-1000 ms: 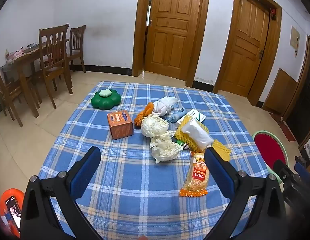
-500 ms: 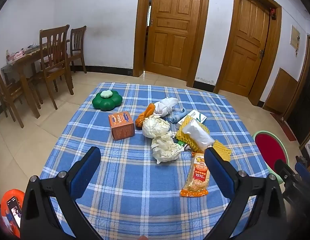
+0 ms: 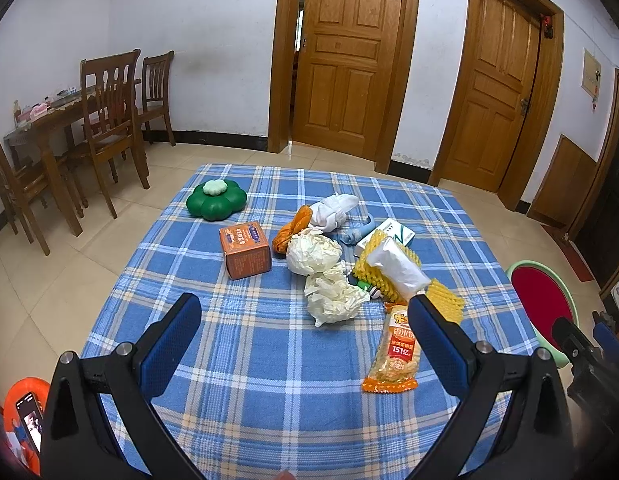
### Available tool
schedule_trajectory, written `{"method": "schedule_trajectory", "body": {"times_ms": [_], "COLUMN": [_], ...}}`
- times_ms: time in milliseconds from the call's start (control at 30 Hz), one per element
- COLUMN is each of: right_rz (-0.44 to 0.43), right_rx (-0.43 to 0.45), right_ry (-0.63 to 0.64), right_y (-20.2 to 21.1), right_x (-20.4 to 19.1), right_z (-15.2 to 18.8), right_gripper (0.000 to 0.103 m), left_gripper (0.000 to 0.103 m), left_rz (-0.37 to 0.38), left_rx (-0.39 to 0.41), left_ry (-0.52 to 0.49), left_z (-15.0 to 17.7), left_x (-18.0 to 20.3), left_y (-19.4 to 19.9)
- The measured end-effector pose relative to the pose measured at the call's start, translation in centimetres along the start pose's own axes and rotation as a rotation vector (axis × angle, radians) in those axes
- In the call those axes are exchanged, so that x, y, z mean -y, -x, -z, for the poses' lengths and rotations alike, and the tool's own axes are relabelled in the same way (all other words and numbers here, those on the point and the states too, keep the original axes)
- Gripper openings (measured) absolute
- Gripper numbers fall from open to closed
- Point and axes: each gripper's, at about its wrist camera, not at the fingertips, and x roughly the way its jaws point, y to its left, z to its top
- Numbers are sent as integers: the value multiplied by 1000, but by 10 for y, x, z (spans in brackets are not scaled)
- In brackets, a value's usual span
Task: Collect trash
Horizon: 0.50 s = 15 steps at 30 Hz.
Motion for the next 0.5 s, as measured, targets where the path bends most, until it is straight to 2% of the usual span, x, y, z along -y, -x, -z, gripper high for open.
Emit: {"method": "schedule_trajectory", "body": {"times_ms": [500], "right_rz": [-1], "right_rx": [-3], "right_ry": [2], "right_y": [1], "right_x": [-2], "right_z": [1], "right_gripper": [103], "left_gripper": [101], "left_rz": [-14], "left_rx": [-5], "left_ry": [0], "left_z": [3], "left_x": [2], "left_y": [1]}}
